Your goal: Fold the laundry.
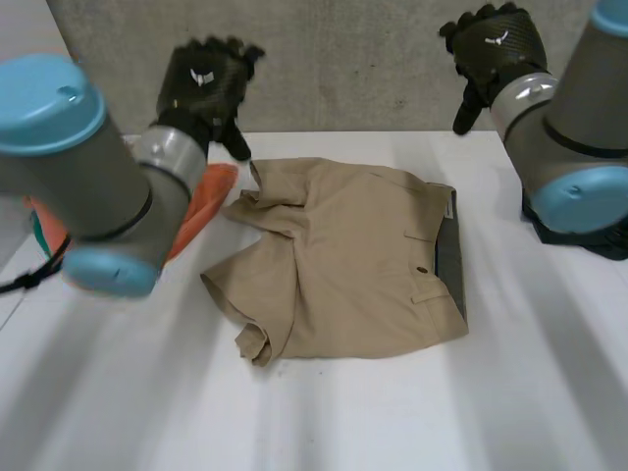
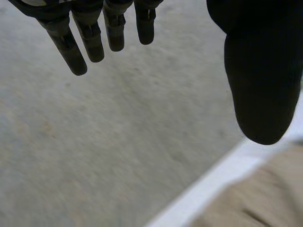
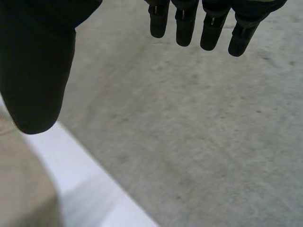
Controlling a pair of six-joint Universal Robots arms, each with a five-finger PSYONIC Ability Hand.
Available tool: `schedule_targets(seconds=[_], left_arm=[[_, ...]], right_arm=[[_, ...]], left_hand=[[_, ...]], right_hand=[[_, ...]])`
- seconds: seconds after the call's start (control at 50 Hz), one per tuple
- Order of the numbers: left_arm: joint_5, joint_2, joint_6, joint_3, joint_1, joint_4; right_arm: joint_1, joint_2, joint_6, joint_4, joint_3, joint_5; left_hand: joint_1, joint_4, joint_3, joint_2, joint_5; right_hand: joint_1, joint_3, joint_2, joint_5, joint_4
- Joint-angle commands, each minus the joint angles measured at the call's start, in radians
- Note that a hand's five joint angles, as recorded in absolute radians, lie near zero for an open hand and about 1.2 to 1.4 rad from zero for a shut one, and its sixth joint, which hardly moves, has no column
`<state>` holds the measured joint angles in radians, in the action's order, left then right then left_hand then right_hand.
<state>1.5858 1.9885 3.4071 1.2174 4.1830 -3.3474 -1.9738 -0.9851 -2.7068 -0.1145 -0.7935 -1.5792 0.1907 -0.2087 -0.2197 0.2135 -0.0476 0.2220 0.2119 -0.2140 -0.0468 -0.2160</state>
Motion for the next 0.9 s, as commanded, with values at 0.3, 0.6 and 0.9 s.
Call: schedule_targets(seconds=[0.3,0.6,0.9], left_arm=[[0.02,-0.05,0.006,0.597,-0.222,-0.222],[0.161,0.111,0.246,0.525,0.061,-0.38],[0.099,-0.08,0.376,0.652,0.14,-0.418]], right_arm=[[-0.037,-0.248,0.113,-0.042,-0.831,0.165],[-0.02,-0.231,0.139,0.321,-1.061,0.188],[-0.02,-0.161,0.245,0.446,-1.079,0.176]], left_hand=[[0.146,-0.128,-0.117,0.123,-0.115],[0.134,-0.116,-0.105,0.112,-0.103],[0.04,-0.022,-0.011,0.018,-0.009]], right_hand=[[0.265,0.275,-0.273,-0.266,-0.271],[0.286,0.296,-0.294,-0.286,-0.292],[0.635,0.645,-0.643,-0.636,-0.641]])
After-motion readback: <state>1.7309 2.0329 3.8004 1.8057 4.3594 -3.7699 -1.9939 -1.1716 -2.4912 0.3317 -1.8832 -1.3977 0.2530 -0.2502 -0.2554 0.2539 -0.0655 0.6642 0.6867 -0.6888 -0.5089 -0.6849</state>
